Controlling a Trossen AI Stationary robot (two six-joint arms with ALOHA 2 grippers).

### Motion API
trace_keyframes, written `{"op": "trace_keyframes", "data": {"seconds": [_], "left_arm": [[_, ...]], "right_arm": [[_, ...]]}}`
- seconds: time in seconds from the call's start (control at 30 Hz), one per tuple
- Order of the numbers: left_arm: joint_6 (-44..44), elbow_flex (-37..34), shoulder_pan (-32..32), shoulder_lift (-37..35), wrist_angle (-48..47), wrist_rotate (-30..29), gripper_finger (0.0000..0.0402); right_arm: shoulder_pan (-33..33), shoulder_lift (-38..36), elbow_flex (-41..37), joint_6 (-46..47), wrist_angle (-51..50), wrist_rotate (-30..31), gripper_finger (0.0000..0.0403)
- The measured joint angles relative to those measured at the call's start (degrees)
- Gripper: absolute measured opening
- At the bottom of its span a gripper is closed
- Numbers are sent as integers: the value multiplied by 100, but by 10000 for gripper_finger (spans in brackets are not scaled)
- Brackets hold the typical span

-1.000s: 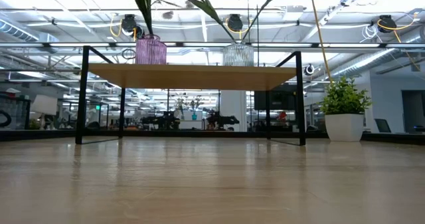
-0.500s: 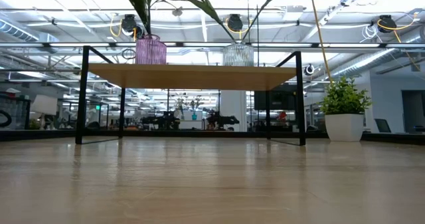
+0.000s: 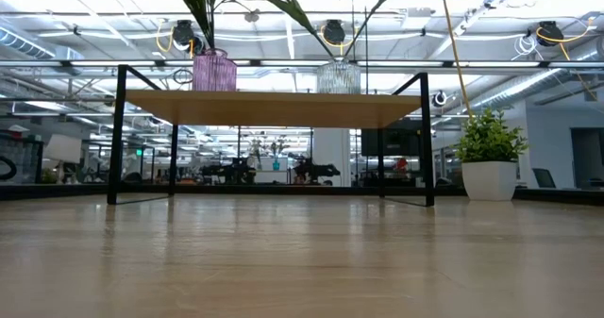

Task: Pick and place flowers into a vace then onto a shelf
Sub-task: Put the white flowers into the violet vase on the shelf

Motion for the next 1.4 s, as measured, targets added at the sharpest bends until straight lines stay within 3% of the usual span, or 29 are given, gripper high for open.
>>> {"op": "trace_keyframes", "data": {"seconds": [0.23, 0.33, 0.53, 0.67, 0.8, 1.03, 1.2, 1.4], "left_arm": [[42, 0, -1, 17, -143, -8, 179], [36, 0, -1, 19, -175, -11, 179], [79, 0, 1, 17, -169, -9, 179], [78, 0, 0, 17, -247, -10, 179], [79, 0, 1, 17, -546, -15, 179], [76, 0, -1, 17, -1032, -17, 179], [201, 0, 1, 17, -1032, -20, 179], [227, 0, -1, 17, -1030, -22, 179]], "right_arm": [[-639, 239, 655, -292, 159, -485, 183], [-815, 467, 1329, -410, -274, -891, 183], [-1203, 1110, 2797, -910, -1428, -888, 183], [-1518, 1607, 3344, -281, -1622, -1020, 183], [-1683, 2019, 3517, 184, -1448, -1634, 183], [-1886, 2476, 3517, 500, -939, -1665, 183], [-2000, 2566, 3517, 1153, -468, -2266, 183], [-1975, 2555, 3517, 581, -450, -2229, 183]]}}
